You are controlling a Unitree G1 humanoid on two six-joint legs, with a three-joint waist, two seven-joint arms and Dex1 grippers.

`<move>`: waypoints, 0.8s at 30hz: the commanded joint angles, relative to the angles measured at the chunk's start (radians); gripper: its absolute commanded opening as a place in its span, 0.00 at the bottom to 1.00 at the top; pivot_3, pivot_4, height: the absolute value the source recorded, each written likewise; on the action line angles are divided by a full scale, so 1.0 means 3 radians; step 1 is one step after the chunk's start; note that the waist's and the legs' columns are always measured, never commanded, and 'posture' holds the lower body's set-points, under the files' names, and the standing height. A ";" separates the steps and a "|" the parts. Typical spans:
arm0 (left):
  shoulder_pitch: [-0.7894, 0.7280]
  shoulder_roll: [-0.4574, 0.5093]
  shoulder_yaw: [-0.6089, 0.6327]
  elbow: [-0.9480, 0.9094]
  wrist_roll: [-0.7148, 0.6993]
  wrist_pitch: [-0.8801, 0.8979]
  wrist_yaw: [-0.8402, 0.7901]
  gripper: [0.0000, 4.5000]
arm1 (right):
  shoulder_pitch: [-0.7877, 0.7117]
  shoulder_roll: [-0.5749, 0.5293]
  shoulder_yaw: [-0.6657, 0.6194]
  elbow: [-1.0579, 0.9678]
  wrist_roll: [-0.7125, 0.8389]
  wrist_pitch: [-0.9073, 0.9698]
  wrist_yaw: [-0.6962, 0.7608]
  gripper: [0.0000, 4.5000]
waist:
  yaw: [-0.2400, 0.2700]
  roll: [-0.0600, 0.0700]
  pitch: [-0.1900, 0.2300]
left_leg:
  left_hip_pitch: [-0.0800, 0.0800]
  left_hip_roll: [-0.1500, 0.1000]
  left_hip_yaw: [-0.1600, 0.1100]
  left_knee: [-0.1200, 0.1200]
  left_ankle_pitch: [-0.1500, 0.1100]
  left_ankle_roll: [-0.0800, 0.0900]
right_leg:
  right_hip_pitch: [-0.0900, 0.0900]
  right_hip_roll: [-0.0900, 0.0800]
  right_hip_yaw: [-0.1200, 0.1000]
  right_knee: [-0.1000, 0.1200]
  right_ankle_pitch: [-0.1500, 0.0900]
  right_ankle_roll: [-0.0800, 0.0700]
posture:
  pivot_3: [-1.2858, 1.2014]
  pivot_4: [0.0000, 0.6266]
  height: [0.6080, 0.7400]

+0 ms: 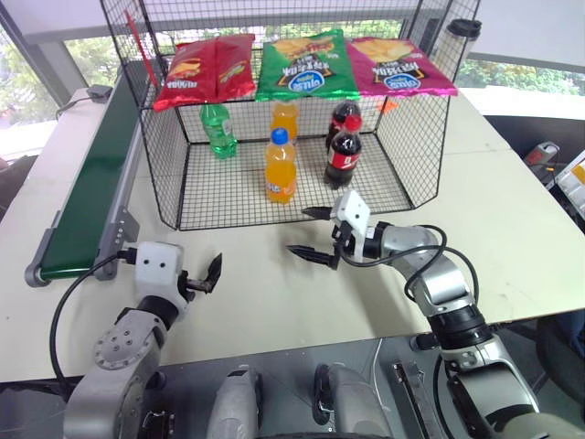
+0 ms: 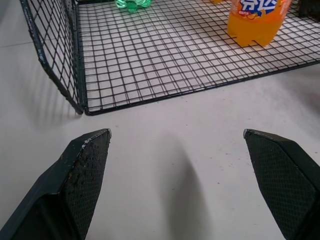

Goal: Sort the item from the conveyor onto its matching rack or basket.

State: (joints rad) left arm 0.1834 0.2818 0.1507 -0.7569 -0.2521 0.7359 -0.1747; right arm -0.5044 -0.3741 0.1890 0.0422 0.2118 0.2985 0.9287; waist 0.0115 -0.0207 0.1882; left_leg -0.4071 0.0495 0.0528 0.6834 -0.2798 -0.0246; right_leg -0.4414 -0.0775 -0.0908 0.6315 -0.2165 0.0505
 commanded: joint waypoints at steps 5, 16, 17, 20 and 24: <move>-0.0048 0.0045 -0.0010 -0.0048 0.0019 -0.0031 -0.0001 0.98 | 0.0006 -0.0016 -0.0012 -0.0135 0.0041 -0.0020 0.0011 1.00 | 0.0000 0.0000 0.0000 | 0.0000 0.0000 0.0000 0.0000 0.0000 0.0000 | 0.0000 0.0000 0.0000 0.0000 0.0000 0.0000 | 0.52 0.24 1.00; -0.0038 0.0082 0.0019 -0.0133 0.0071 -0.0047 0.0046 0.98 | 0.0021 -0.0037 0.0002 -0.0162 0.0070 -0.0013 0.0095 1.00 | 0.0000 0.0000 0.0000 | 0.0000 0.0000 0.0000 0.0000 0.0000 0.0000 | 0.0000 0.0000 0.0000 0.0000 0.0000 0.0001 | 0.52 0.24 1.00; -0.0054 0.0069 0.0059 -0.0172 0.0061 -0.0033 0.0069 0.98 | 0.0031 -0.0046 0.0000 -0.0183 0.0098 -0.0009 0.0140 1.00 | 0.0001 0.0000 0.0000 | 0.0000 0.0000 0.0000 0.0000 0.0000 0.0000 | 0.0000 0.0000 0.0000 0.0000 0.0000 0.0001 | 0.52 0.24 1.00; -0.0127 0.0042 0.0130 -0.0242 0.0062 -0.0013 0.0144 0.98 | 0.0067 -0.0067 -0.0012 -0.0265 0.0213 -0.0001 0.0291 1.00 | 0.0004 0.0000 0.0000 | 0.0000 0.0000 0.0000 0.0000 0.0000 0.0000 | 0.0000 0.0000 0.0000 0.0000 0.0000 0.0001 | 0.52 0.24 1.00; -0.0276 -0.0042 0.0236 -0.0356 0.0042 0.0058 0.0288 0.98 | 0.0111 -0.0096 -0.0021 -0.0437 0.0447 0.0117 0.0504 1.00 | 0.0002 0.0000 0.0000 | 0.0000 0.0000 -0.0002 0.0000 0.0000 0.0000 | 0.0001 0.0000 0.0000 0.0000 0.0003 0.0004 | 0.52 0.24 1.00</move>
State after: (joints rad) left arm 0.1096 0.2721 0.1949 -0.8093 -0.2384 0.7451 -0.1095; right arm -0.4694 -0.3993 0.1917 -0.0314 0.3011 0.3267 1.0549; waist 0.0121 -0.0207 0.1882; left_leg -0.4071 0.0495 0.0523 0.6835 -0.2798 -0.0246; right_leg -0.4412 -0.0775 -0.0907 0.6315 -0.2153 0.0525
